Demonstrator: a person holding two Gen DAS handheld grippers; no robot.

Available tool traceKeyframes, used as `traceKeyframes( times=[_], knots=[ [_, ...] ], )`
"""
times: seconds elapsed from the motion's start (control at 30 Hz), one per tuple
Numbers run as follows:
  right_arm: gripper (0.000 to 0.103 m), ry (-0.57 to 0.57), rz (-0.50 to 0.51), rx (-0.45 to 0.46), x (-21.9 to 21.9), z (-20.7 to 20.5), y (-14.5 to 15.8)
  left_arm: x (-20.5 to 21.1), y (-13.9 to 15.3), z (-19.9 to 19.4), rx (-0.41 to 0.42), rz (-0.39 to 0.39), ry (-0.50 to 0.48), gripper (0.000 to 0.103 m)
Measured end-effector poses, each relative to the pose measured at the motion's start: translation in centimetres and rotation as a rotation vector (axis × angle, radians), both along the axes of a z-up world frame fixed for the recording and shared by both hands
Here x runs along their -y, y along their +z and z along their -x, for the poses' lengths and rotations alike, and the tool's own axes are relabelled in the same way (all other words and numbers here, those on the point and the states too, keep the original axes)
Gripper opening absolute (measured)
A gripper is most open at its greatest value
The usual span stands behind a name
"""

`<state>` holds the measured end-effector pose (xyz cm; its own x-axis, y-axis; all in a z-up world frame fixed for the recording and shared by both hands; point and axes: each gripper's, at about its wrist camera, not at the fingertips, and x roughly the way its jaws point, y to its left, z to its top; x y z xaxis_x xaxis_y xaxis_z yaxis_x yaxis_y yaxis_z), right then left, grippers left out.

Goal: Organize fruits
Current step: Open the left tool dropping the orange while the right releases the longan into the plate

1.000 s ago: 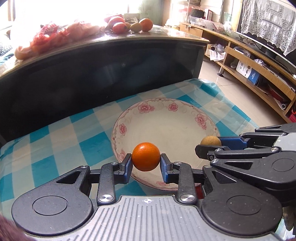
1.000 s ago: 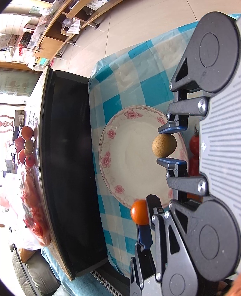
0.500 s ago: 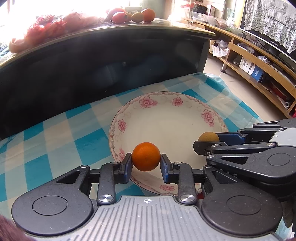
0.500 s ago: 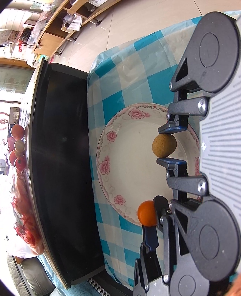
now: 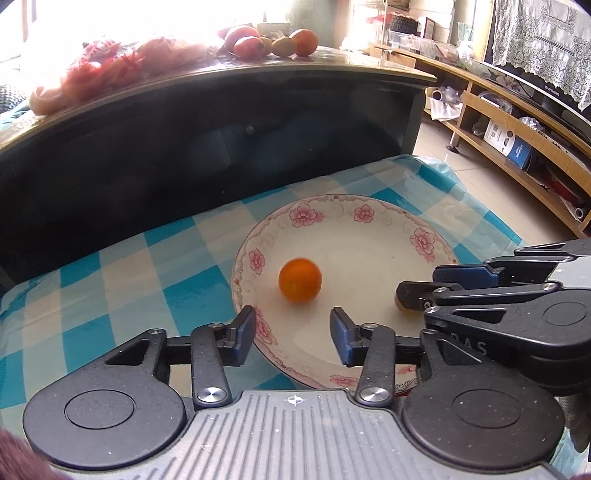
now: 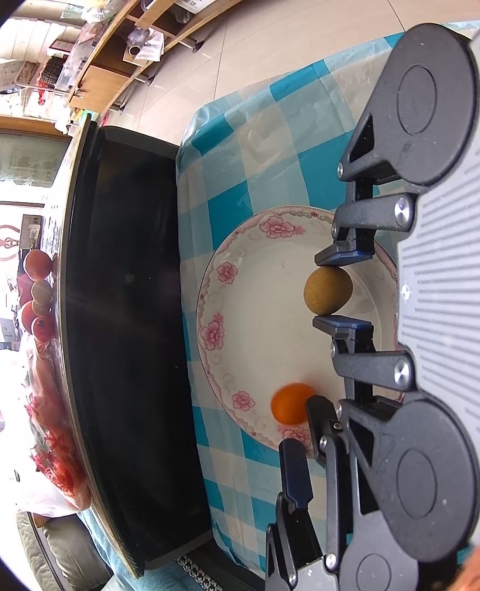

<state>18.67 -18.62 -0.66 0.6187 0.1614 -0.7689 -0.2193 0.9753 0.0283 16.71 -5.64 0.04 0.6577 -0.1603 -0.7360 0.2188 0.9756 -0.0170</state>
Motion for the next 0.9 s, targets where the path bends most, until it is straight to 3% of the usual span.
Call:
traceKeyframes(
  times=[0.33,0.9],
  knots=[
    [0.033,-0.007,-0.012,0.03,0.2,0.3,1.1,-0.6,0.8,0.4,0.02,0.006,0.013,0.062],
    [0.033,-0.022,-0.028,0.043,1.0,2.0,2.4,-2.0,2.0,2.7,0.031,-0.005,0.025,0.063]
  ],
)
